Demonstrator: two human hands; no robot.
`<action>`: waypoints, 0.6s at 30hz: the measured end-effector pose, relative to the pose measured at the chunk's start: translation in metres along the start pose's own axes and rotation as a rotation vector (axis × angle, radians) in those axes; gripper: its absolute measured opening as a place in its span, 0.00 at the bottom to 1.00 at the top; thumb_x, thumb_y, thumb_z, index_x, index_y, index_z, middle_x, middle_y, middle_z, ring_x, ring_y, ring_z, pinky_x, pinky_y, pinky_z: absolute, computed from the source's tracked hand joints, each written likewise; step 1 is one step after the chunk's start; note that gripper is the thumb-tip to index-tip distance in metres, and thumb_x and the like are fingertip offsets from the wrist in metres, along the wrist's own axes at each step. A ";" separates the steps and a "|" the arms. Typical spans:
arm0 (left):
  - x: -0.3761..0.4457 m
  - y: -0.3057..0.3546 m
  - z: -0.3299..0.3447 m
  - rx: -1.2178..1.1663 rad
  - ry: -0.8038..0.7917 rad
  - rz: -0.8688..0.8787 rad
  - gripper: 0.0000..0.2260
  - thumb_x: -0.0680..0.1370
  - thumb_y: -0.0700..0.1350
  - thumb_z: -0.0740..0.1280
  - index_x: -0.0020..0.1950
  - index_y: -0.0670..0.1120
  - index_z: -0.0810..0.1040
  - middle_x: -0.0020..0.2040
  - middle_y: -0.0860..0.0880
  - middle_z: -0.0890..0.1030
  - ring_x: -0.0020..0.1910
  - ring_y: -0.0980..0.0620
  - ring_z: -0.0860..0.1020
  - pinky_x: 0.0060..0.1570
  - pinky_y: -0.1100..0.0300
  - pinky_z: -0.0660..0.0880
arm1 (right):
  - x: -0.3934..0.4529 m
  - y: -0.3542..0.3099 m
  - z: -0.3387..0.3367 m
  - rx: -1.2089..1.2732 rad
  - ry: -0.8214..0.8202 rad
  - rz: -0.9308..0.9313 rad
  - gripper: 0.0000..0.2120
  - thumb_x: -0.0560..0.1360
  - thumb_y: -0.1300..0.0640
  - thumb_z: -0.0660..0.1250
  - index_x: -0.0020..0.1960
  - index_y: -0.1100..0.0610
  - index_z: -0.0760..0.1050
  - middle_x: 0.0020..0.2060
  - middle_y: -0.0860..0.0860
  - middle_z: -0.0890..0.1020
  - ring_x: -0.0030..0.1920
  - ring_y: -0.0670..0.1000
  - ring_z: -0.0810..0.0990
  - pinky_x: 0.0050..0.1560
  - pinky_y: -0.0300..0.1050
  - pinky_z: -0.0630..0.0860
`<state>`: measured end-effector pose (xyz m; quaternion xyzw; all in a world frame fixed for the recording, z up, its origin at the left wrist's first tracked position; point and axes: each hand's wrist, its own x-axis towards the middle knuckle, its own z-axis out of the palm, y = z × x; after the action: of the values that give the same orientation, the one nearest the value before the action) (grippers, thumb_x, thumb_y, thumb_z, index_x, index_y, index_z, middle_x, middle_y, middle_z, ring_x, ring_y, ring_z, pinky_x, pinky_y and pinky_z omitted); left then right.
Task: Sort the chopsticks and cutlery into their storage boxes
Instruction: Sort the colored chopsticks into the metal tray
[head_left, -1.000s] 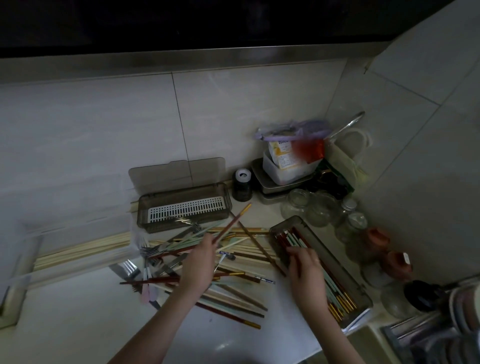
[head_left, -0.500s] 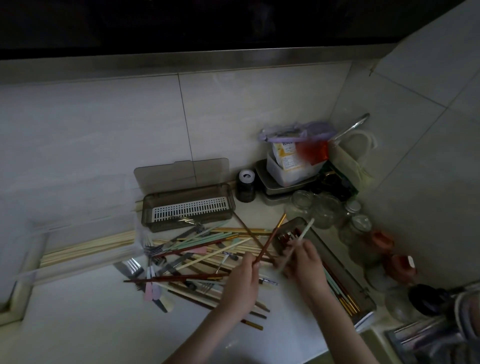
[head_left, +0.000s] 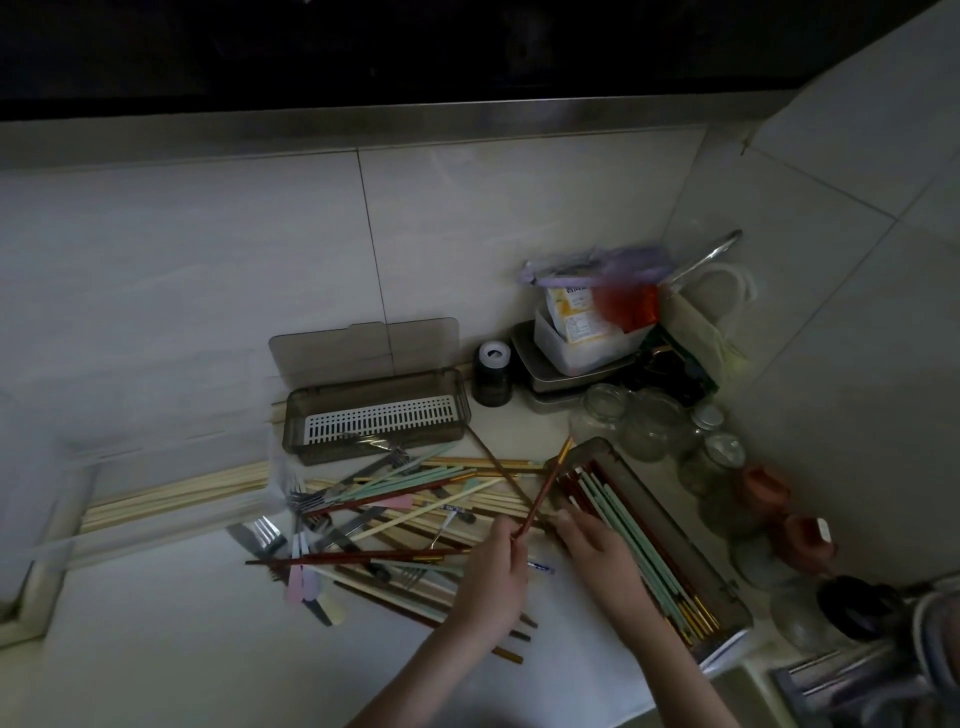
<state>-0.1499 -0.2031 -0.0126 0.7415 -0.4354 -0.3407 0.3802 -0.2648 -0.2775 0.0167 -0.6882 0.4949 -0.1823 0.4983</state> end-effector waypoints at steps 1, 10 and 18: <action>0.000 0.003 0.003 0.001 -0.002 0.003 0.06 0.83 0.47 0.55 0.49 0.48 0.69 0.33 0.53 0.72 0.28 0.59 0.70 0.28 0.66 0.63 | -0.004 -0.005 0.005 0.045 -0.052 -0.029 0.11 0.80 0.55 0.60 0.58 0.51 0.78 0.52 0.43 0.82 0.50 0.37 0.79 0.49 0.33 0.72; -0.001 0.013 0.012 -0.053 -0.148 0.071 0.11 0.82 0.50 0.56 0.45 0.54 0.76 0.37 0.56 0.77 0.36 0.61 0.75 0.43 0.58 0.73 | 0.012 0.007 -0.008 0.799 0.042 0.241 0.09 0.81 0.58 0.55 0.49 0.60 0.72 0.35 0.58 0.77 0.34 0.54 0.76 0.36 0.47 0.75; -0.005 -0.029 -0.014 0.132 -0.195 -0.009 0.14 0.82 0.51 0.55 0.38 0.55 0.69 0.35 0.54 0.73 0.33 0.60 0.72 0.36 0.64 0.68 | 0.033 0.039 -0.054 -0.130 0.478 0.042 0.12 0.80 0.55 0.59 0.60 0.53 0.78 0.42 0.52 0.82 0.38 0.51 0.78 0.38 0.44 0.72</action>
<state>-0.1287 -0.1849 -0.0301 0.7302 -0.4885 -0.3835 0.2848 -0.3101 -0.3337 -0.0014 -0.6456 0.6236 -0.2973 0.3255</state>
